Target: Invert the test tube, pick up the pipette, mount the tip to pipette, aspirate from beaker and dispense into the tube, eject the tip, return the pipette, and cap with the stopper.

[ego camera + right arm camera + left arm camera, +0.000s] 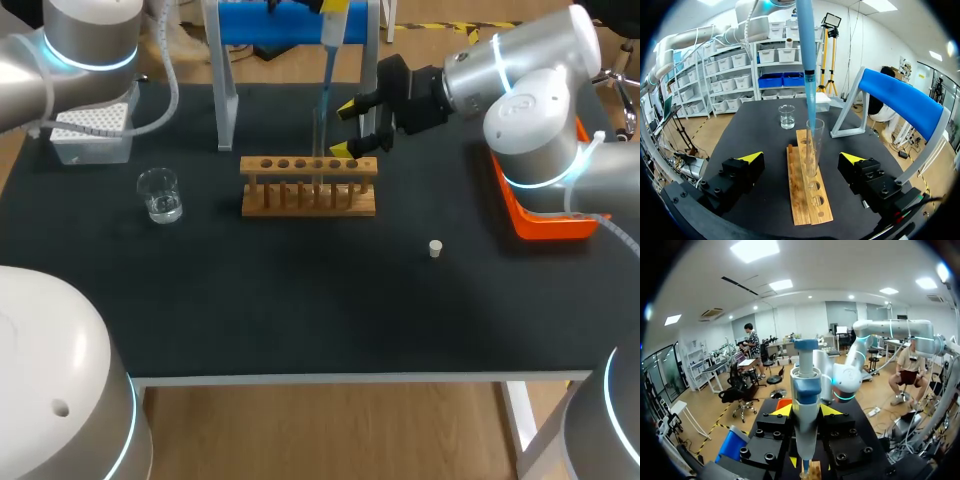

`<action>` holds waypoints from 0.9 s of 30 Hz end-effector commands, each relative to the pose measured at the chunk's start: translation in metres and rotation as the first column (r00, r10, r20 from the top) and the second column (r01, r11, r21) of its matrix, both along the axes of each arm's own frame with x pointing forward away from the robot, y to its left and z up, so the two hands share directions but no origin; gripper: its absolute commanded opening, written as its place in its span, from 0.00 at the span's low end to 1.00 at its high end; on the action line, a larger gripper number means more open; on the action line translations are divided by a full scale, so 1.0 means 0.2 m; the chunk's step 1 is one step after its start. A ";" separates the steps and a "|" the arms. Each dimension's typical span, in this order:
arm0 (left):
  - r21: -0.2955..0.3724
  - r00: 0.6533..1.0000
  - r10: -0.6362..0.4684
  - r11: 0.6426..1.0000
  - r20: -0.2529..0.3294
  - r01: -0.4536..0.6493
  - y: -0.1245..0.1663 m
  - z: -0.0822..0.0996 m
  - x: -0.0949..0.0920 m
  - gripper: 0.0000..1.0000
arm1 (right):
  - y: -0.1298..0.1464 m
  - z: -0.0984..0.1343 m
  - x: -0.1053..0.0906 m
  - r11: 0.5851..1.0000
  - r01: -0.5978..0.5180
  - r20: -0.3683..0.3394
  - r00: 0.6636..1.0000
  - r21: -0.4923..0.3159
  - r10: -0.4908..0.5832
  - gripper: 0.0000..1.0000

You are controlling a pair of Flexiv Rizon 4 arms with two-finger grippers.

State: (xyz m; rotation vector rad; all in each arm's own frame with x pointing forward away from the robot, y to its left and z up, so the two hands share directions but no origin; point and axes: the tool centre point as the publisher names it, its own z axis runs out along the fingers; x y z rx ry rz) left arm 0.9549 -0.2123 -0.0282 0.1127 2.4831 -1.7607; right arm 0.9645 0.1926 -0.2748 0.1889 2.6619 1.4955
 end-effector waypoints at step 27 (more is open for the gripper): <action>-0.007 0.999 0.028 1.000 0.046 -0.028 0.02 0.08 -0.06 0.00 | 0.00 0.00 0.00 1.000 -0.001 0.000 1.000 -0.001 0.001 1.00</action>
